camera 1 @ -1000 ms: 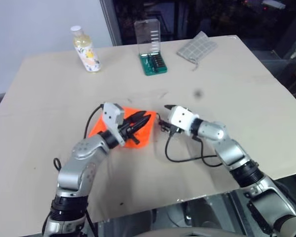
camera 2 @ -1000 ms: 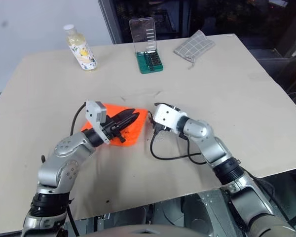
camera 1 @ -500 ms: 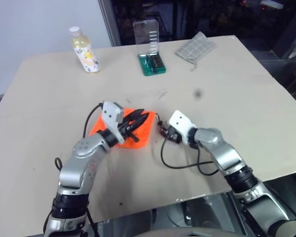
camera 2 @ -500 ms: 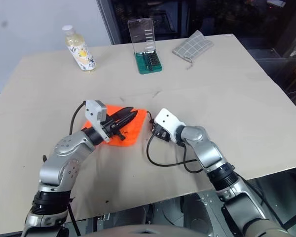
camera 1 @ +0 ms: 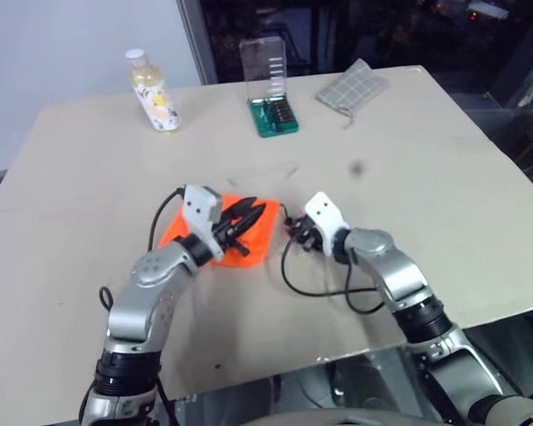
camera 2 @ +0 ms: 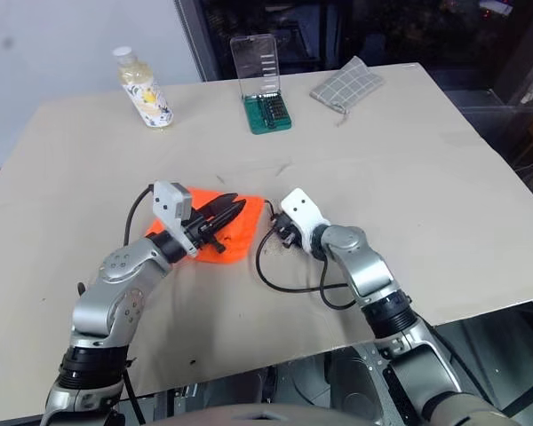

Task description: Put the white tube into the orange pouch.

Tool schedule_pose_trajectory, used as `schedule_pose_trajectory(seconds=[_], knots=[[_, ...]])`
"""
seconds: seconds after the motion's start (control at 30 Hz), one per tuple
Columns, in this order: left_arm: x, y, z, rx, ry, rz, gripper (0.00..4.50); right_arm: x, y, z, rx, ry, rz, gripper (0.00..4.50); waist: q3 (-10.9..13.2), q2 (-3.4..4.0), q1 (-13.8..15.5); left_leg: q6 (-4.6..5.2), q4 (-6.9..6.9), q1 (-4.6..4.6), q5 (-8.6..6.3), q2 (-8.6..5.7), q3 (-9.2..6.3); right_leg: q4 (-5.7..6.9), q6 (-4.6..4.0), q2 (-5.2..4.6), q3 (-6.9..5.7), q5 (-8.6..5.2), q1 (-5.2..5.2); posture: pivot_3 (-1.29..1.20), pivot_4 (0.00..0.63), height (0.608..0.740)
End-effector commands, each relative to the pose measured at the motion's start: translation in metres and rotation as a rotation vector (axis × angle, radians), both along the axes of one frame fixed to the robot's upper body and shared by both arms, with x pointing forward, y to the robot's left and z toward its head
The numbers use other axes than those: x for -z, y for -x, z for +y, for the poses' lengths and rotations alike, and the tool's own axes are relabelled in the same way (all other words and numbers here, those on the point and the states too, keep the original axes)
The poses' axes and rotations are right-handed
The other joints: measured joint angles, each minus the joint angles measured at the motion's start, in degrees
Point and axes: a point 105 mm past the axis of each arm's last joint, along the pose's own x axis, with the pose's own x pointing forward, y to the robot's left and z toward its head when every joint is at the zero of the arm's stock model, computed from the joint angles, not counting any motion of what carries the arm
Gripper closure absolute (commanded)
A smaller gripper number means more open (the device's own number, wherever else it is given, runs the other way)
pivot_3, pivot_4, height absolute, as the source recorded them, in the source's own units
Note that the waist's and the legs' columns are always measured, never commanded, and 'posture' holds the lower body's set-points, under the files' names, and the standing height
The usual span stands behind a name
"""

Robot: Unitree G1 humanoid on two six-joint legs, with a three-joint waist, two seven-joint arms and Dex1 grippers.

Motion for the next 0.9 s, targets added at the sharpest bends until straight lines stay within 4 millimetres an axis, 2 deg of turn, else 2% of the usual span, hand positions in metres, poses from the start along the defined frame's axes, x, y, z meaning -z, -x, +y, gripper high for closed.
schedule_pose_trajectory(seconds=[0.03,0.07,0.1,0.27,0.37,0.53,0.6,0.7,0.9], knots=[[-0.009,0.003,0.000,-0.004,-0.007,-0.053,3.36,0.025,0.005,-0.014,0.012,0.091,0.050,4.06,0.0,-0.01,0.0,0.00,0.00,0.01,0.00,0.00,0.00,-0.01,0.00,0.00,0.00,0.00,0.01,0.00,0.150,0.740],[-0.009,0.003,0.000,-0.004,-0.008,-0.053,3.36,0.025,0.004,-0.017,0.013,0.105,0.041,4.36,0.0,-0.02,0.0,0.00,0.00,0.01,0.00,0.00,0.00,-0.02,0.00,-0.01,0.00,0.00,0.02,0.00,0.150,0.740],[-0.009,0.002,0.000,-0.004,-0.009,-0.053,3.36,0.025,0.004,-0.020,0.011,0.124,0.030,4.45,0.0,-0.02,0.1,0.00,0.00,0.01,0.00,-0.01,0.00,-0.02,0.00,-0.01,0.00,0.00,0.02,0.00,0.150,0.740],[-0.008,0.001,-0.002,-0.003,-0.010,-0.055,3.36,0.024,-0.003,-0.035,0.034,0.203,-0.035,4.45,0.0,-0.03,0.6,0.01,0.01,0.16,0.00,-0.03,-0.07,-0.09,0.00,-0.03,-0.08,0.00,0.26,0.00,0.150,0.740],[-0.007,0.000,-0.004,-0.001,-0.012,-0.059,3.36,0.014,-0.012,-0.040,0.065,0.208,-0.106,4.45,0.0,-0.03,0.8,0.03,0.01,0.28,-0.02,-0.03,-0.07,-0.11,0.01,-0.03,-0.08,-0.01,0.39,0.00,0.150,0.740],[-0.011,-0.002,-0.005,-0.011,-0.026,-0.096,3.36,-0.037,-0.042,-0.049,0.177,0.187,-0.423,4.45,0.0,-0.03,1.1,-0.01,0.01,0.32,0.01,-0.04,-0.04,-0.08,0.01,-0.01,-0.07,-0.01,0.42,0.00,0.150,0.740],[-0.014,-0.003,-0.006,-0.023,-0.129,-0.171,3.36,-0.058,-0.050,-0.053,0.207,0.187,-0.571,4.45,0.0,-0.03,1.1,-0.04,0.00,0.31,0.03,-0.04,-0.03,-0.08,0.00,-0.01,-0.07,-0.01,0.38,0.00,0.150,0.740],[-0.017,-0.007,-0.008,-0.019,-0.379,-0.339,3.36,-0.088,-0.052,-0.059,0.206,0.198,-0.790,4.45,0.1,-0.03,1.2,-0.07,-0.07,0.28,0.04,-0.03,0.08,-0.10,-0.01,0.02,-0.06,-0.01,0.32,0.00,0.150,0.740],[-0.038,-0.014,-0.018,0.015,-0.516,-0.541,3.36,-0.133,-0.043,-0.054,0.133,0.227,-1.146,4.45,0.1,-0.03,1.4,-0.08,-0.13,-0.04,0.05,-0.03,0.16,-0.34,-0.01,-0.01,-0.06,0.00,0.10,0.00,0.150,0.740]])
